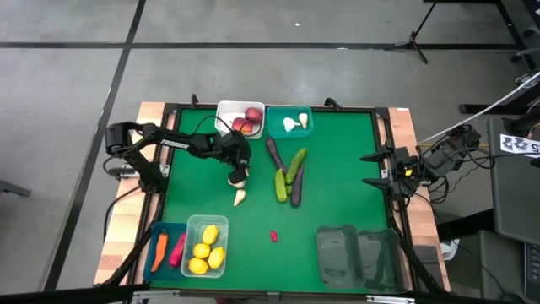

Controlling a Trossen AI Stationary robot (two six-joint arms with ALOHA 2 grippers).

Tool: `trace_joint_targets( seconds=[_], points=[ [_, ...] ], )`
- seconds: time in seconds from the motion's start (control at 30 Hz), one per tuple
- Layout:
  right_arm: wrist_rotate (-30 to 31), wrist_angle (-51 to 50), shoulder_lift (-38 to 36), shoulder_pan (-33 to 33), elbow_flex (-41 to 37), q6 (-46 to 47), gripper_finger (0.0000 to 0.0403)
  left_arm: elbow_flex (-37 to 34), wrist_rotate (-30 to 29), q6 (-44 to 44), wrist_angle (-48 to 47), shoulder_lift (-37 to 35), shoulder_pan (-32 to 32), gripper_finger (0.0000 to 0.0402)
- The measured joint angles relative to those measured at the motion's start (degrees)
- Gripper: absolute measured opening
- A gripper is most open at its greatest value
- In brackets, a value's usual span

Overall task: Sort produce into baskets
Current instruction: Put the white garlic into the green bin

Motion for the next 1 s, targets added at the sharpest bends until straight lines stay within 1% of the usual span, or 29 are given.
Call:
trace_joint_targets(
  seconds=[0.27, 0.47, 0.53, 0.73, 1.0],
  points=[
    [0.0, -0.01, 0.0, -0.01, 0.0, 0.0, 0.036, 0.06, 0.11, -0.13, 0.4, -0.06, 0.01, 0.0065],
    [0.0, -0.01, 0.0, 0.0, 0.0, 0.02, 0.036, 0.11, 0.13, -0.11, 0.56, -0.07, 0.0, 0.0009],
    [0.0, -0.01, 0.0, 0.0, 0.0, 0.02, 0.036, 0.11, 0.13, -0.11, 0.56, -0.07, 0.0, 0.0002],
    [0.0, -0.01, 0.0, 0.0, 0.0, 0.02, 0.036, 0.54, 0.1, -0.21, 0.41, -0.03, 0.0, 0.0001],
    [0.0, -0.08, 0.0, -0.02, 0.0, 0.02, 0.036, 3.82, 0.06, -0.86, 0.16, 0.07, 0.0, 0.0001]
  ],
)
